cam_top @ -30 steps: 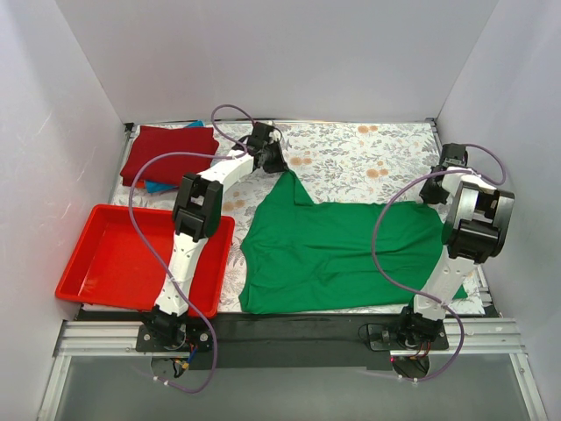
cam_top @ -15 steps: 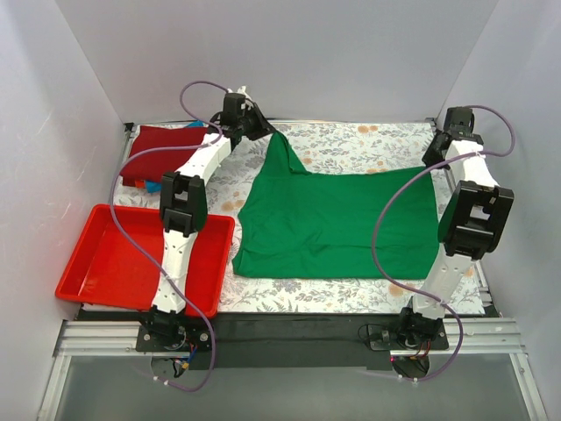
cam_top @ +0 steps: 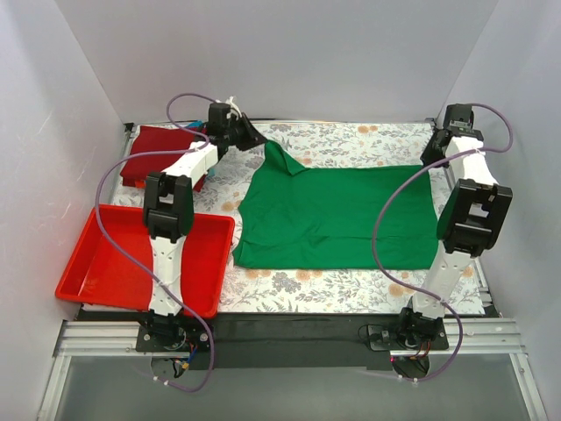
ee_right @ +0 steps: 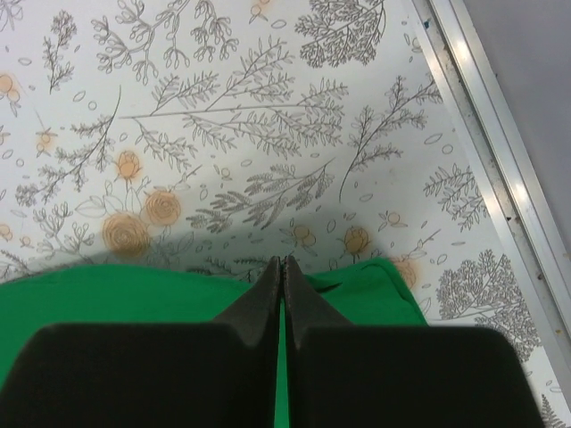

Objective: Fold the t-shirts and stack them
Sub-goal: Fold the tshirt

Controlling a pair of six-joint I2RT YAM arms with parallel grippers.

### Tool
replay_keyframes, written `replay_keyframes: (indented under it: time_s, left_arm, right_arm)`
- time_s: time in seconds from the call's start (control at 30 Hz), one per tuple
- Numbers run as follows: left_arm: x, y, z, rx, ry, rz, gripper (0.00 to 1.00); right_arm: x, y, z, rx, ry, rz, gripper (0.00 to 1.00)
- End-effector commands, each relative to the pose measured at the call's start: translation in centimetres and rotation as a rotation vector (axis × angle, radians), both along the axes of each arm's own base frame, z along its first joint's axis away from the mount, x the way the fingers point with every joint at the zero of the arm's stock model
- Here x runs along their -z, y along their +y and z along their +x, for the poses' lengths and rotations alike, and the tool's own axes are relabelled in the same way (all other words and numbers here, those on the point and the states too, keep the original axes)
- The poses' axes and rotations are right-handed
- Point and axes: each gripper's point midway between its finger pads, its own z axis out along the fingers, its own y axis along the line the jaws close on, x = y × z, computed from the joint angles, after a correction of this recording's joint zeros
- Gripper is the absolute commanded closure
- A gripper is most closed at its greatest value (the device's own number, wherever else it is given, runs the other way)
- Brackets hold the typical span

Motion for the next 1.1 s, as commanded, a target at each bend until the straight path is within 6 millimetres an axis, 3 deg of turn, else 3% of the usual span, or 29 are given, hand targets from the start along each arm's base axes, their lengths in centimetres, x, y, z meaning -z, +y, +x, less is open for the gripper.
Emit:
replay_keyframes:
  time_s: [0.0,0.03,0.1,0.13,0.17,0.3,0.33,0.37,0.43,0.47,0.53,0.6,0.63,0.7,0.9,1.07]
  left_arm:
    - [-8.5,0.3,-3.5,0.024,-0.129,-0.044,1.0]
    - [-7.1,0.6,-4.7,0.027,-0.096,-0.036,1.0]
    - [-8.6,0.9,-6.6,0.032,-0.103,-0.051,1.0]
    - [-7.4,1.1,-7.7,0.031,-0.069,-0.044,1.0]
    - [-8.9,1.4,-8.6,0.022,-0.088,-0.054,1.0]
    - [-9.8,2.4,-12.1,-0.002,-0.069,-0.075,1.0]
    - [-10.9,2.6,-13.0,-0.005,-0.085,-0.084,1.0]
    - [-9.7,2.8,-14.1,-0.004,-0.053,-0.083,1.0]
    - [-10.6,2.8,-15.8,0.009,-0.057,-0.101,1.0]
    - [-9.0,2.9,-16.9,0.011,-0.024,-0.092,1.0]
    - [-9.2,3.1,-18.3,0.017,-0.032,-0.087,1.0]
    - [-7.5,3.3,-19.7,0.02,0.003,-0.072,1.0]
    - [-7.8,3.4,-20.4,0.021,-0.002,-0.073,1.0]
    - [-6.7,3.6,-21.6,0.019,0.023,-0.065,1.0]
    - [-6.9,4.2,-24.4,0.01,0.03,-0.073,1.0]
    - [-5.9,4.3,-26.7,0.012,0.061,-0.081,1.0]
  right_arm:
    - [-3.6,1.2,-1.7,-0.044,-0.058,-0.004,0.99]
    - [-3.6,1.6,-2.1,-0.052,-0.055,-0.005,0.99]
    - [-3.8,1.8,-3.4,-0.051,-0.053,-0.012,0.99]
    - [-3.9,1.9,-3.8,-0.055,-0.052,-0.014,0.99]
    - [-3.9,1.8,-4.3,-0.05,-0.047,-0.018,0.99]
    - [-4.0,2.1,-6.3,-0.049,-0.039,-0.029,0.99]
    - [-3.3,2.1,-6.9,-0.049,-0.02,-0.025,0.99]
    - [-3.2,2.1,-7.3,-0.047,-0.016,-0.027,0.99]
    - [-3.0,2.2,-8.1,-0.048,-0.008,-0.03,0.99]
    - [-2.9,2.3,-8.3,-0.05,-0.006,-0.031,0.99]
    - [-3.1,2.3,-8.9,-0.05,-0.005,-0.037,0.99]
    - [-3.0,2.4,-9.5,-0.056,-0.003,-0.037,0.99]
    - [-2.9,2.5,-9.8,-0.058,0.0,-0.037,0.99]
    - [-2.7,2.6,-10.6,-0.061,0.006,-0.038,0.99]
    - [-2.8,2.4,-12.9,-0.047,0.009,-0.073,0.99]
    - [-2.3,2.0,-14.7,-0.019,0.029,-0.102,0.99]
